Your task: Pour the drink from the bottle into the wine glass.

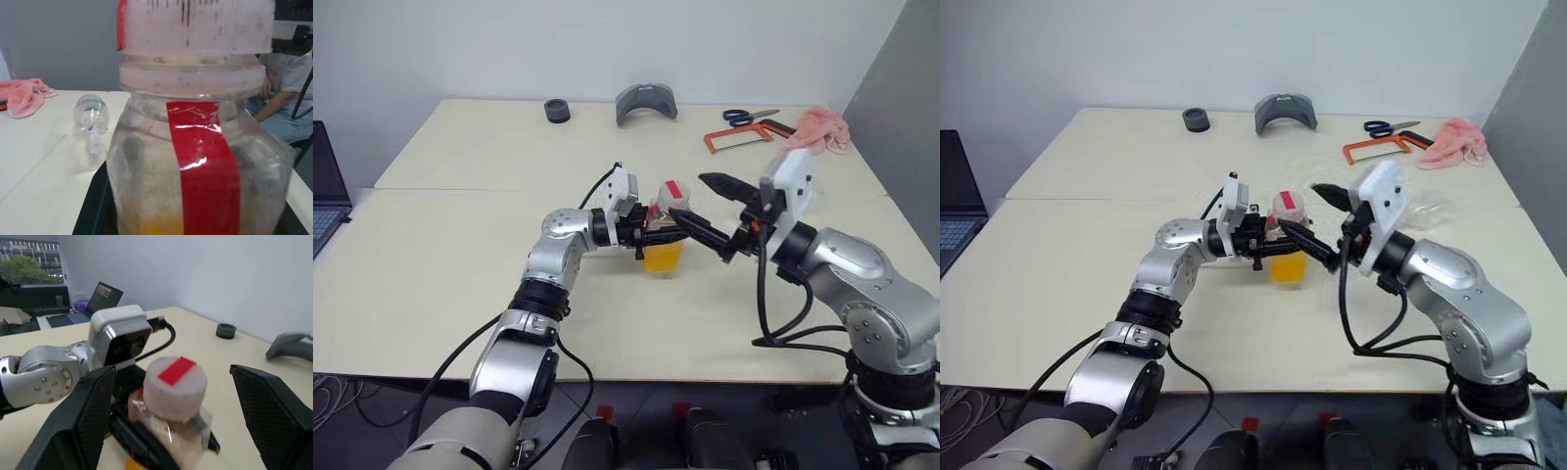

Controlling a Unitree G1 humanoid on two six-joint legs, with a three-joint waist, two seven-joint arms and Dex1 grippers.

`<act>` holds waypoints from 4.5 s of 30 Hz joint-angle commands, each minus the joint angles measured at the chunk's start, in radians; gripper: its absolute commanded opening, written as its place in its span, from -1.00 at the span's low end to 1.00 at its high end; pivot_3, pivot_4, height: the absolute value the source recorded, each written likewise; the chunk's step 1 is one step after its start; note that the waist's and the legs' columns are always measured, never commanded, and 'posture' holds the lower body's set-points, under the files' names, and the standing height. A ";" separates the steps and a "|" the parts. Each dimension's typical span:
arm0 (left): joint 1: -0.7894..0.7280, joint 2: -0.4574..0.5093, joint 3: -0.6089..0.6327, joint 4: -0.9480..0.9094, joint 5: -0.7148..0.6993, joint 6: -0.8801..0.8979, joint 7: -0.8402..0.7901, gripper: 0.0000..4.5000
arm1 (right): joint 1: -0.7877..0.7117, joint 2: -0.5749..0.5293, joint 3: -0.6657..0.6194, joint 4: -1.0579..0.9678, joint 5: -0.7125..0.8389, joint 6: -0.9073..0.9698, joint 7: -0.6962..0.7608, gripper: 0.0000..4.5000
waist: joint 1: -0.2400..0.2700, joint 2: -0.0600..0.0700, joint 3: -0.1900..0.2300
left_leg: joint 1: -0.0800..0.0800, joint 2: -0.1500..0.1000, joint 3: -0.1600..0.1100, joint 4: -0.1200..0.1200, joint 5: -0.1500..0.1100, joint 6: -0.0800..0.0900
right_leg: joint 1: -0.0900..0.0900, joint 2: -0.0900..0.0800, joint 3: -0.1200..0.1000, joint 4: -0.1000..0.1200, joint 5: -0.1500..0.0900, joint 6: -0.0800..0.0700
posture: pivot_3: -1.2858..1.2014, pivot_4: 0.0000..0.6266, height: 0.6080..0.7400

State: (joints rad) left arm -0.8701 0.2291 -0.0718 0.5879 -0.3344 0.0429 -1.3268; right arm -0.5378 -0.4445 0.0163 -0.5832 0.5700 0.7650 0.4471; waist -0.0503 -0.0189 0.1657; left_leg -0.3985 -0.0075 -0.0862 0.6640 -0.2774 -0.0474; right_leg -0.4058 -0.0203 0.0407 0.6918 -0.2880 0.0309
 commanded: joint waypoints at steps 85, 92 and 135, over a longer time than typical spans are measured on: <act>-0.017 0.005 0.019 -0.027 -0.011 -0.033 0.013 -0.30 | 0.068 -0.160 -0.104 -0.018 0.159 0.036 0.105 0.76 | 0.002 0.000 0.000 | 0.000 0.000 0.001 0.000 0.000 0.000 | 0.000 0.000 0.000 0.000 0.000 0.000 | 0.03 -0.52 1.00; -0.018 0.006 0.023 -0.036 -0.020 -0.026 0.008 -0.30 | 0.076 -0.170 -0.122 -0.010 0.183 0.027 0.126 1.00 | 0.002 0.000 0.000 | 0.000 0.000 0.002 0.000 0.000 0.000 | 0.000 0.000 0.000 0.000 0.000 0.000 | 0.03 -0.52 1.00; 0.012 -0.009 0.006 -0.077 -0.020 -0.019 -0.004 -0.30 | -0.124 -0.036 0.016 0.167 0.061 -0.015 0.107 -0.18 | 0.000 0.000 0.000 | 0.000 0.000 0.001 0.000 0.000 0.000 | 0.000 0.000 0.000 0.000 0.000 0.000 | 0.03 -0.52 1.00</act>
State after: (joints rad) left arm -0.8557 0.2213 -0.0723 0.5615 -0.3375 0.0349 -1.3223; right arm -0.6485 -0.4678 0.0368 -0.3802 0.6644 0.7912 0.5504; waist -0.0499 -0.0189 0.1657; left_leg -0.3986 -0.0070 -0.0853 0.6639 -0.2775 -0.0473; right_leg -0.4058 -0.0205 0.0407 0.6916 -0.2880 0.0309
